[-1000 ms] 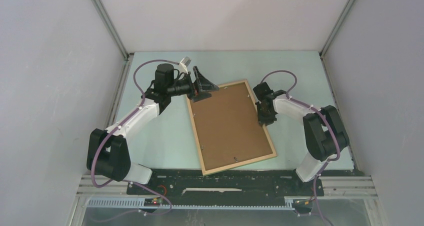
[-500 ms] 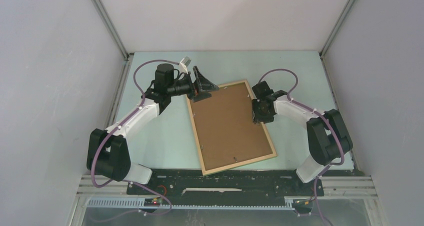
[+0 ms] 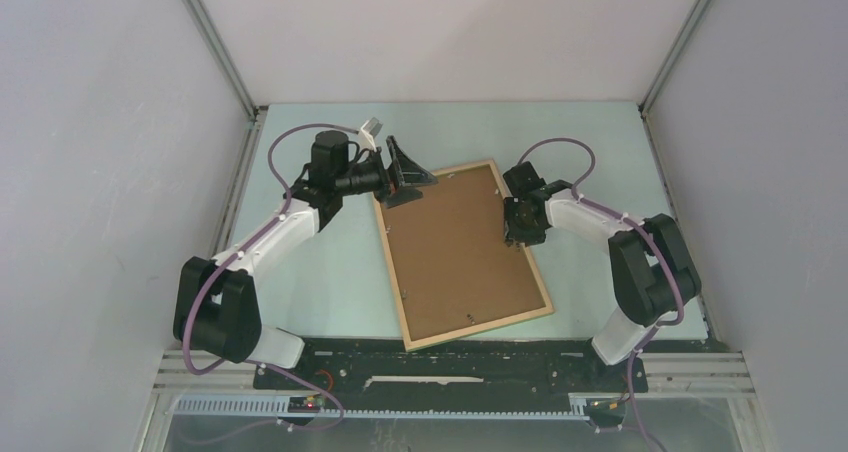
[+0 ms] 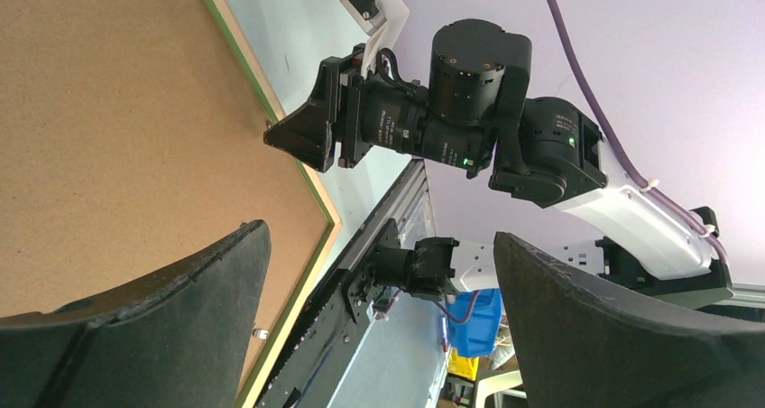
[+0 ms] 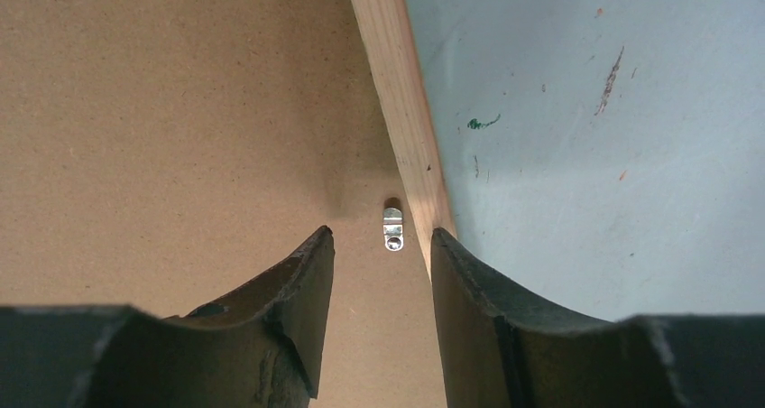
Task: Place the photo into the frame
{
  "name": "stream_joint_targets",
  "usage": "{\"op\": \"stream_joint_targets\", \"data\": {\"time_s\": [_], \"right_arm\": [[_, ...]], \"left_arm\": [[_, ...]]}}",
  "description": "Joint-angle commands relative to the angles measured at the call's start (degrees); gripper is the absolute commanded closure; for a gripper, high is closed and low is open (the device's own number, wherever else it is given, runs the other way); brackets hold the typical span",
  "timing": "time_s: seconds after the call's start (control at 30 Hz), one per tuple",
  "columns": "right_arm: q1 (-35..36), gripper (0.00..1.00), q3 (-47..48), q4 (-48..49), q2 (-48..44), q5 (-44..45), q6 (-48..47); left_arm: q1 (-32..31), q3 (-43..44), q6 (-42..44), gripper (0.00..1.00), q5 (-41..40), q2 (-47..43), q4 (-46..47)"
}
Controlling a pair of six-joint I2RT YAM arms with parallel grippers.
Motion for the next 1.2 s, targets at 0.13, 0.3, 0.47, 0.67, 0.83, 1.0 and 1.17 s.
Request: {"op": "stream_joint_targets", "data": {"time_s": [0.13, 0.3, 0.47, 0.67, 0.83, 1.0, 1.17], "right_arm": [[-0.4, 0.59, 0.7, 0.2, 2.4, 1.9, 1.7], [-0.3, 0.56, 0.7, -0.9, 1.9, 3.6, 1.7], [0.1, 0.54, 0.7, -3.2, -0.7, 6.4, 1.4], [0.1, 0.53, 0.3, -3.5, -2.9, 6.0, 1.3], [-0.3, 0.53, -0.2, -1.9, -0.7, 4.3, 1.0], [-0.4, 0.53, -0.4, -0.2, 1.6, 3.8, 1.3], [-1.3, 0.65, -1.1, 0.8, 3.7, 4.2, 1.6]], "left_arm": [[-0.2, -1.0, -0.1, 0.00, 1.7, -2.0, 1.7], [-0.2, -1.0, -0.1, 0.00, 1.7, -2.0, 1.7], [-0.2, -1.0, -0.1, 0.00, 1.7, -2.1, 1.7], [-0.2, -1.1, -0.1, 0.00, 1.6, -2.0, 1.7], [-0.2, -1.1, -0.1, 0.00, 1.6, -2.1, 1.7], [-0.2, -1.1, -0.1, 0.00, 1.7, -2.0, 1.7], [-0.1, -1.0, -0.1, 0.00, 1.7, -2.1, 1.7]]}}
